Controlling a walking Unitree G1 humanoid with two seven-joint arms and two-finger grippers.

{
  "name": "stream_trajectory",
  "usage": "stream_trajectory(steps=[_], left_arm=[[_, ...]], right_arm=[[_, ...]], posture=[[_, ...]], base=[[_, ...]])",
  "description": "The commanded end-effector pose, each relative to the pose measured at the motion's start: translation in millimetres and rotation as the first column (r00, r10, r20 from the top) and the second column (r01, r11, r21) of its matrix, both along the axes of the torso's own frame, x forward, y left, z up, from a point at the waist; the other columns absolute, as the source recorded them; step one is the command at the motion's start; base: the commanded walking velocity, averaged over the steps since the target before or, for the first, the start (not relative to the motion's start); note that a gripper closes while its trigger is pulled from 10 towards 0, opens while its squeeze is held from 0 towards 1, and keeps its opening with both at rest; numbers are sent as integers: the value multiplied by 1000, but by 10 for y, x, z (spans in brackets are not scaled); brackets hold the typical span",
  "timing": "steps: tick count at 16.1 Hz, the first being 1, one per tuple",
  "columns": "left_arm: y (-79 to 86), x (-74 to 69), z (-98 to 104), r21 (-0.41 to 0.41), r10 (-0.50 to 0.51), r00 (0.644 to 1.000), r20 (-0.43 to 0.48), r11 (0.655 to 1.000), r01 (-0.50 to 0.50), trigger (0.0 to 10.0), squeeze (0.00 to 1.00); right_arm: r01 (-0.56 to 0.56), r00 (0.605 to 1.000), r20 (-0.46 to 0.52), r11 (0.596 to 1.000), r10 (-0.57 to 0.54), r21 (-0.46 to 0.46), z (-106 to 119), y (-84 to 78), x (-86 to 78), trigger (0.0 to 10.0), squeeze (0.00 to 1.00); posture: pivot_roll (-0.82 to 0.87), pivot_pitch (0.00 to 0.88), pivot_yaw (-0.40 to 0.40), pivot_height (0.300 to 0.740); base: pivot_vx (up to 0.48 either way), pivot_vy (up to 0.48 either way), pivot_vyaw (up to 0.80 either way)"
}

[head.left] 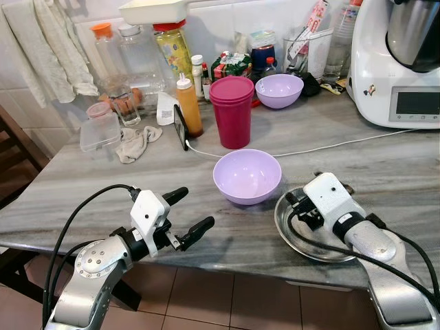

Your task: Setting the table

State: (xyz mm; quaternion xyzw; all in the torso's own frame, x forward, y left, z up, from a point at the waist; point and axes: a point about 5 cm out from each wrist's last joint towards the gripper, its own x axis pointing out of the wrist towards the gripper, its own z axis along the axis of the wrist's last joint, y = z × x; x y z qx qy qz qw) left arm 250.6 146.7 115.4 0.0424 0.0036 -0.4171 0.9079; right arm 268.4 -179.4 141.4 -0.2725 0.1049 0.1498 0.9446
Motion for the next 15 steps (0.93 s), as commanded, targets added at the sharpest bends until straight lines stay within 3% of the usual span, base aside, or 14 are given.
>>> stream_trajectory(steps=[1, 4, 9, 15], left_arm=[[25, 3, 42, 11, 4, 1000, 10, 1000, -4, 10000, 0], [-4, -36, 73, -1, -29, 999, 16, 1000, 29, 10000, 0], [53, -145, -9, 27, -83, 996, -26, 996, 84, 10000, 0], [108, -149, -106, 73, -121, 991, -54, 989, 125, 10000, 0]], right_arm=[[35, 999, -41, 999, -34, 32, -20, 6, 9, 10000, 0], [101, 987, -135, 992, -91, 69, -111, 18, 47, 10000, 0], [116, 968, -237, 985, -83, 128, -211, 123, 31, 10000, 0], [127, 963, -256, 980, -84, 155, -272, 173, 184, 10000, 0]], posture=[[-280, 20, 159, 740], [-273, 26, 155, 740], [-266, 37, 152, 740], [-271, 40, 149, 740]], base=[[0, 0, 0], [0, 0, 0], [0, 0, 0], [0, 0, 0]])
